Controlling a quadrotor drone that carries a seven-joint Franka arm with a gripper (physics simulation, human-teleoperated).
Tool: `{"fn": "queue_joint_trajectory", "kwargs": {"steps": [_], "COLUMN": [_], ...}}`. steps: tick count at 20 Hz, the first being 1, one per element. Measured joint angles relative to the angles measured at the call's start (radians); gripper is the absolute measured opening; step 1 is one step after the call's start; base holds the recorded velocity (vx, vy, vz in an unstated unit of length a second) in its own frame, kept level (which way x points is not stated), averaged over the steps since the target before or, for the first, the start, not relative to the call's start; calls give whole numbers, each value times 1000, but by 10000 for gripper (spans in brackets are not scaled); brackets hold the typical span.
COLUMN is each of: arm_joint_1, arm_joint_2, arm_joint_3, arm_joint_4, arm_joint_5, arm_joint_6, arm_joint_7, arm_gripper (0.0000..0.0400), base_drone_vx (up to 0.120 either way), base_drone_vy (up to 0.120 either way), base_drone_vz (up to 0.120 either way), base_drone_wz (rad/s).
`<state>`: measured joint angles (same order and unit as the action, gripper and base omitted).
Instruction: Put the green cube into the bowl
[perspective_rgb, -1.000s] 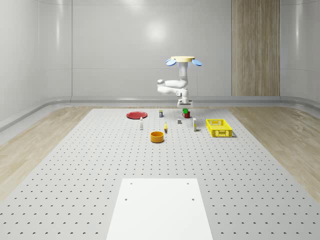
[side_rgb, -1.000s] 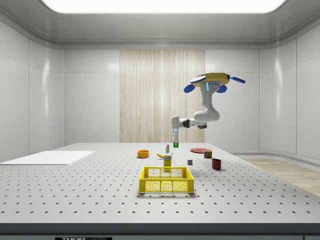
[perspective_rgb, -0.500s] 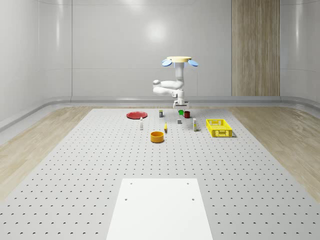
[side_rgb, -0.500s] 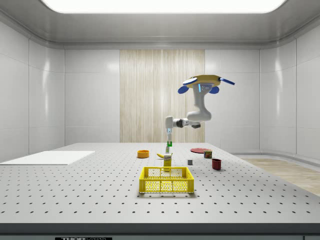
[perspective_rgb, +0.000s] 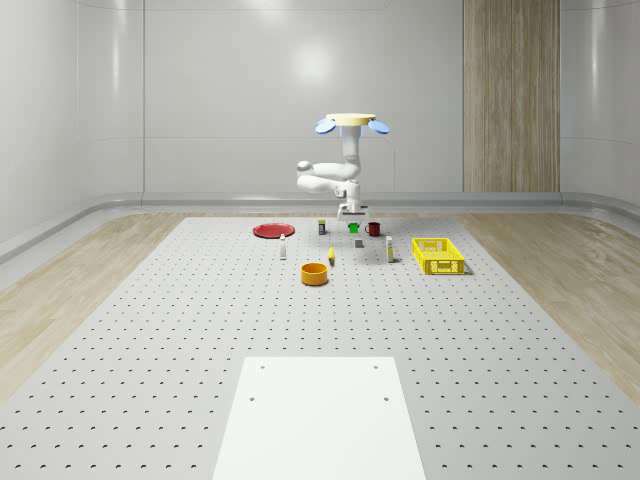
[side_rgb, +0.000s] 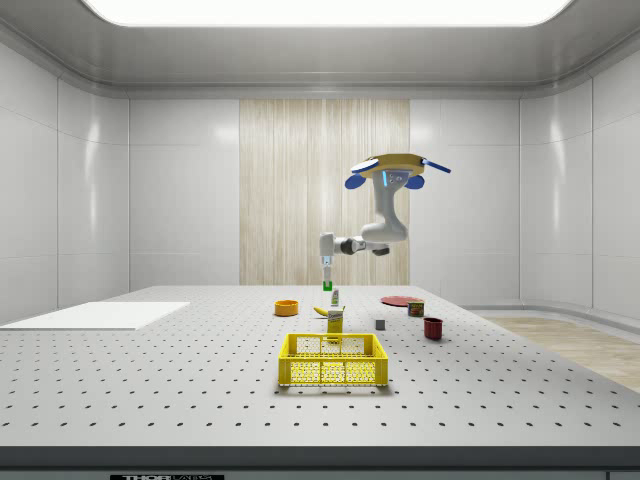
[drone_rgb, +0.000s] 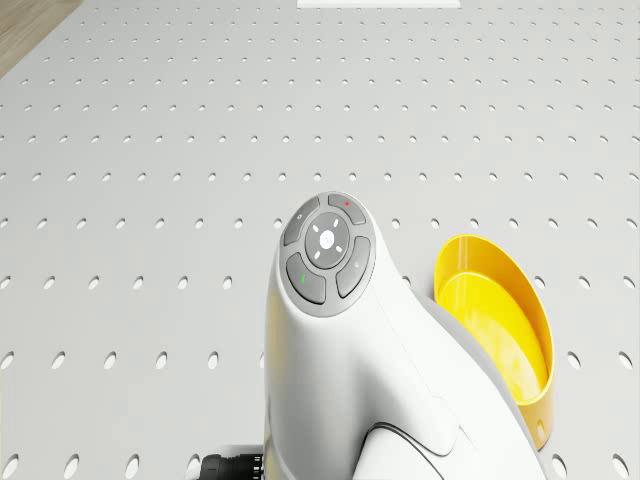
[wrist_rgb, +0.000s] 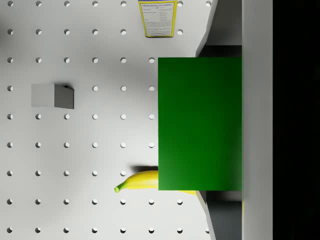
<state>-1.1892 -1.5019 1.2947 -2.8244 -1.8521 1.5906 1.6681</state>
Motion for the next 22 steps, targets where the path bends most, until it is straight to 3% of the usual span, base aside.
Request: {"fn": "queue_joint_trajectory", "kwargs": {"steps": [22], "arm_joint_1": [-5], "arm_joint_2": [-16], "arm_joint_3": [2], "arm_joint_4": [1], "arm_joint_5": [7], "arm_joint_6": [15], "arm_joint_7": [4], "arm_gripper": [251], "base_drone_vx": [115], "base_drone_vy": [-120], "base_drone_vz": [0], "base_drone_wz": [0]}}
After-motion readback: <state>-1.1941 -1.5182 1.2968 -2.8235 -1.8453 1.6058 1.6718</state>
